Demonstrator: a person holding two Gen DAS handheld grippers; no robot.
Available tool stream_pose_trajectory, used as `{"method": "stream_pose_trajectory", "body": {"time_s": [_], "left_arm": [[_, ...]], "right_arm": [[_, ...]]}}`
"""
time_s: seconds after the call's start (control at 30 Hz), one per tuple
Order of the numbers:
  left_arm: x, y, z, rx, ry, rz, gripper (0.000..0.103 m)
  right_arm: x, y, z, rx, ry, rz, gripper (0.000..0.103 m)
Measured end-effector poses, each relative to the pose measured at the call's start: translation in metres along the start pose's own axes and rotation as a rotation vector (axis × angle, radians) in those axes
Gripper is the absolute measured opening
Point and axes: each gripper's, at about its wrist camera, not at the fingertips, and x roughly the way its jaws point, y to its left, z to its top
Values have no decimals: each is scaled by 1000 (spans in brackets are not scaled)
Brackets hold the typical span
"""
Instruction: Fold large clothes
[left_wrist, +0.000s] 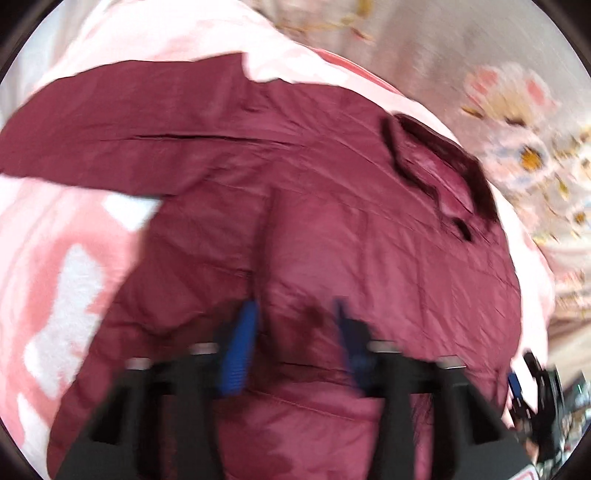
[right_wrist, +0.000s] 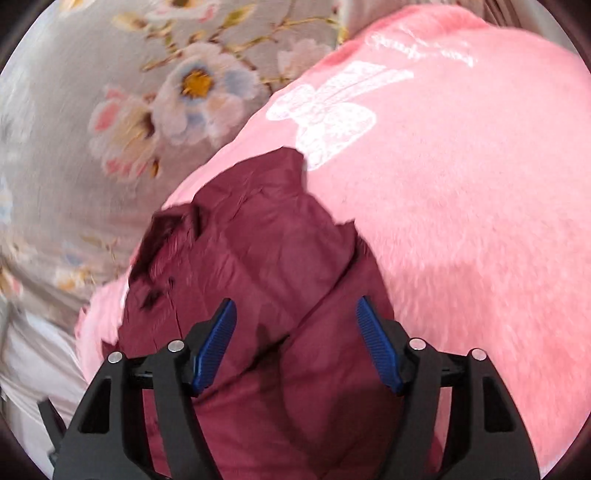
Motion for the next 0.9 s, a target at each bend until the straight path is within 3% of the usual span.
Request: {"method": "stream_pose_trajectory", "body": {"time_s": [0.1, 0.13, 0.2, 0.23, 0.3, 0.4, 0.47, 0.57, 0.7, 0.8, 0.9], "left_arm": [[8, -10, -1, 58, -1, 40, 24], [12, -12, -2, 68, 2, 54, 16], [18, -14, -1, 80, 0, 91, 4], [16, -14, -2, 87, -6, 97, 2], [10, -13, -3, 104, -23, 103, 1], [2, -12, -7, 150, -56, 129, 1], [12, -8, -11, 163, -36, 149, 1], [26, -6, -13, 178, -37, 178, 1], [19, -6, -10, 193, -29, 174, 4], [-3, 4, -2, 167, -51, 148, 8], [-29, -2, 5, 167, -122, 152, 8]], "right_arm": [[14, -9, 14, 50, -5, 9, 60], [19, -11, 18, 61, -6, 9, 56], [24, -13, 22, 74, 5, 15, 26], [21, -12, 24, 76, 3, 25, 1], [3, -5, 25, 45, -56, 54, 1], [-31, 13, 13, -86, -139, 14, 0], [-24, 17, 2, -175, -131, -98, 0], [9, 10, -11, -248, -51, -247, 0], [4, 18, -12, -286, -36, -310, 4], [-30, 30, -11, -284, -118, -352, 8], [-49, 52, -12, -320, -170, -305, 9]]}}
